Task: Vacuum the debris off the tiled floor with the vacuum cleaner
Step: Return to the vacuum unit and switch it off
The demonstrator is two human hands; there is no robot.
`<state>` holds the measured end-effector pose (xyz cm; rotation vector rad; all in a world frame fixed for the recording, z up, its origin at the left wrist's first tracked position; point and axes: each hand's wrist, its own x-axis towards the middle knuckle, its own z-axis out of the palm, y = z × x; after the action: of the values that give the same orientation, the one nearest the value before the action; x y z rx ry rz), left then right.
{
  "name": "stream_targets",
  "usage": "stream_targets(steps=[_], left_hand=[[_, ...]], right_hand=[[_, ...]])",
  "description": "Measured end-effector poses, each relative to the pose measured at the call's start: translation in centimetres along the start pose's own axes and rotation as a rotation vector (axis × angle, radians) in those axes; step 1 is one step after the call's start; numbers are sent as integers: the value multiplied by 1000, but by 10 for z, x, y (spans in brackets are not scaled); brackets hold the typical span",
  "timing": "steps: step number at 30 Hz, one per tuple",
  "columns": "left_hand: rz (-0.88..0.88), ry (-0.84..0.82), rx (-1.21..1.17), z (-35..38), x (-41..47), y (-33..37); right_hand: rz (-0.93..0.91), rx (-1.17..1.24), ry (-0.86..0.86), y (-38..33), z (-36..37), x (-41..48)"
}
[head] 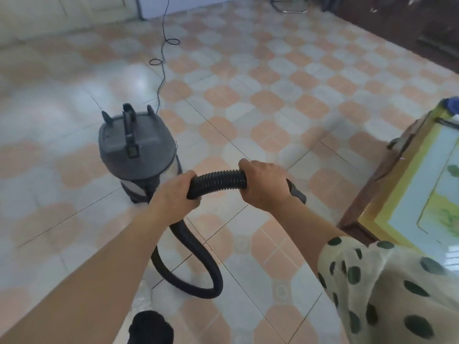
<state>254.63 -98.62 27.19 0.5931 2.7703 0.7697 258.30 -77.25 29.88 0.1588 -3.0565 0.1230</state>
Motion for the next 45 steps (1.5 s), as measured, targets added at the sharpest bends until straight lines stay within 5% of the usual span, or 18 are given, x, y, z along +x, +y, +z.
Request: stream_targets(steps=[9,23,45], left_hand=[[-50,-220,-21,-66,95,-183],[279,-317,564,-53,259,-395],[270,-413,514,-31,321,-420]], right_hand=[[-66,-120,-174,-96,66,189],[-97,-92,-353,-160,208,339],[-90,-58,-458,-173,269,385]])
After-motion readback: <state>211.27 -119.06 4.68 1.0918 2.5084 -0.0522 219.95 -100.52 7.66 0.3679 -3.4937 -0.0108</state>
